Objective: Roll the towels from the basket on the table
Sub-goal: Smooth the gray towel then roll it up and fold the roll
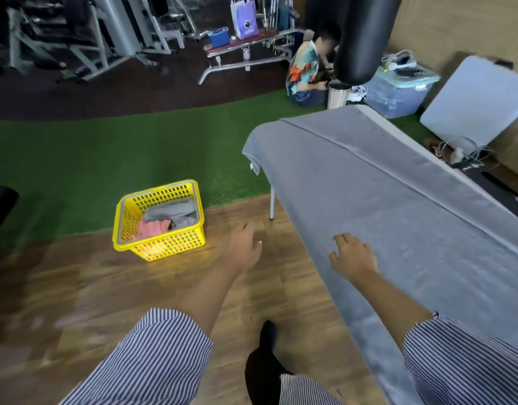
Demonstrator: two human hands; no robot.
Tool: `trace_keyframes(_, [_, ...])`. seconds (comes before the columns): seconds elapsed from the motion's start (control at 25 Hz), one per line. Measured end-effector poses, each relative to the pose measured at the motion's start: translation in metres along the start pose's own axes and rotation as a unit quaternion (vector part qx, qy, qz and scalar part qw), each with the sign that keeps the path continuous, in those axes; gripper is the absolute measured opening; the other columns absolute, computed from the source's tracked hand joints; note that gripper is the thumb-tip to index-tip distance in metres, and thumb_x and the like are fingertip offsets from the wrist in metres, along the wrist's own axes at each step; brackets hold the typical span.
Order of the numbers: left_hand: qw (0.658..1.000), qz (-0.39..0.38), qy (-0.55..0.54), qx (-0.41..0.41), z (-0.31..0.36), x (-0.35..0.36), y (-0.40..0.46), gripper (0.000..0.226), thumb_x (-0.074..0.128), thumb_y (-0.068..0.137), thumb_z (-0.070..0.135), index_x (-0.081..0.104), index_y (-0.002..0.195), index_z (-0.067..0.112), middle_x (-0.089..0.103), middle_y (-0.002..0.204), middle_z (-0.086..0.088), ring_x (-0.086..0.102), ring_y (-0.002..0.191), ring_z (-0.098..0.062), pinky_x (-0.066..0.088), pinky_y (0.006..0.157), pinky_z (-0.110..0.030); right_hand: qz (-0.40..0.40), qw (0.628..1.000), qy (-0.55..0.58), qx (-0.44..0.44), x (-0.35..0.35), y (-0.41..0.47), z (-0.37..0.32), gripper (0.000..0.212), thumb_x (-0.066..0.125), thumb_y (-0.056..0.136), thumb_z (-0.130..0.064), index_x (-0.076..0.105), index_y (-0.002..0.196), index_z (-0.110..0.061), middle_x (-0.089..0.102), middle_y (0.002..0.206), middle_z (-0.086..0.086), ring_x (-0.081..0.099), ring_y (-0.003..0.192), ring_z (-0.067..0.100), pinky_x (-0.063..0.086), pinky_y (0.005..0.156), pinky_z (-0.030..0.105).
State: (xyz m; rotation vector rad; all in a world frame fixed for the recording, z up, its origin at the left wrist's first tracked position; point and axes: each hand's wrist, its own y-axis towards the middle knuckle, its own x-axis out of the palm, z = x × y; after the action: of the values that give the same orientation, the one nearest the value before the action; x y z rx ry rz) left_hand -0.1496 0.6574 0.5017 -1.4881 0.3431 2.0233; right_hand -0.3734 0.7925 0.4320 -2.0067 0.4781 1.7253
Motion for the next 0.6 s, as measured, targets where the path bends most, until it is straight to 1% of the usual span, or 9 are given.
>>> trace_keyframes(0.08, [1.0, 0.005, -0.005, 0.013, -0.009, -0.015, 0.062, 0.042, 0.048, 0.094, 0.029, 0.042, 0.135, 0.02, 0.044, 0.137, -0.002, 0.047, 0.124, -0.025, 0.04, 0.09, -0.035, 0.002, 1.0, 0.007, 0.029, -0.001, 0.054, -0.005, 0.039, 0.044, 0.089, -0.026, 0.047, 0.126, -0.014, 0.049, 0.127, 0.005, 0.046, 0.118, 0.024, 0.035, 0.094, 0.039])
trace_keyframes(0.16, [0.999, -0.016, -0.011, 0.028, -0.015, -0.029, 0.118, 0.045, 0.047, 0.095, 0.03, 0.04, 0.138, 0.02, 0.042, 0.14, -0.002, 0.045, 0.127, -0.024, 0.038, 0.093, -0.035, -0.009, 0.997, 0.026, 0.073, -0.009, 0.098, -0.006, 0.039, 0.045, 0.088, -0.026, 0.047, 0.126, -0.015, 0.048, 0.129, 0.005, 0.046, 0.119, 0.025, 0.036, 0.094, 0.038])
trace_keyframes(0.2, [0.999, -0.024, -0.008, 0.037, -0.016, -0.034, 0.144, 0.045, 0.047, 0.094, 0.031, 0.041, 0.138, 0.02, 0.043, 0.139, -0.002, 0.045, 0.127, -0.025, 0.037, 0.094, -0.034, -0.011, 0.996, 0.025, 0.084, -0.01, 0.116, -0.004, 0.039, 0.045, 0.088, -0.026, 0.047, 0.126, -0.016, 0.048, 0.13, 0.004, 0.046, 0.119, 0.026, 0.037, 0.094, 0.037])
trace_keyframes(0.32, [0.998, -0.015, 0.011, 0.059, -0.01, -0.042, 0.226, 0.044, 0.043, 0.09, 0.04, 0.045, 0.131, 0.025, 0.05, 0.133, -0.002, 0.051, 0.121, -0.027, 0.044, 0.092, -0.038, -0.021, 0.991, 0.013, 0.133, -0.017, 0.159, 0.009, 0.039, 0.045, 0.089, -0.027, 0.046, 0.126, -0.017, 0.047, 0.131, 0.003, 0.046, 0.12, 0.024, 0.036, 0.096, 0.036])
trace_keyframes(0.4, [0.996, -0.034, 0.004, 0.084, 0.008, -0.041, 0.274, 0.042, 0.047, 0.093, 0.037, 0.045, 0.132, 0.024, 0.049, 0.136, -0.003, 0.051, 0.122, -0.028, 0.043, 0.096, -0.038, -0.02, 0.985, 0.019, 0.172, -0.025, 0.174, 0.022, 0.04, 0.046, 0.089, -0.028, 0.046, 0.127, -0.017, 0.047, 0.132, 0.003, 0.046, 0.12, 0.024, 0.036, 0.097, 0.036])
trace_keyframes(0.48, [0.993, -0.044, 0.003, 0.107, 0.027, -0.037, 0.318, 0.044, 0.05, 0.094, 0.033, 0.044, 0.136, 0.019, 0.047, 0.14, -0.006, 0.049, 0.125, -0.029, 0.041, 0.1, -0.039, -0.002, 0.981, 0.017, 0.192, -0.033, 0.186, 0.033, 0.039, 0.046, 0.089, -0.027, 0.047, 0.127, -0.016, 0.048, 0.131, 0.004, 0.047, 0.119, 0.024, 0.035, 0.096, 0.037])
trace_keyframes(0.6, [0.98, -0.065, -0.004, 0.19, 0.079, -0.013, 0.401, 0.043, 0.055, 0.092, 0.029, 0.049, 0.132, 0.013, 0.052, 0.135, -0.012, 0.051, 0.122, -0.033, 0.042, 0.1, -0.044, 0.018, 0.962, 0.036, 0.271, -0.045, 0.196, 0.068, 0.037, 0.046, 0.089, -0.026, 0.048, 0.124, -0.014, 0.05, 0.128, 0.007, 0.048, 0.117, 0.026, 0.035, 0.093, 0.036])
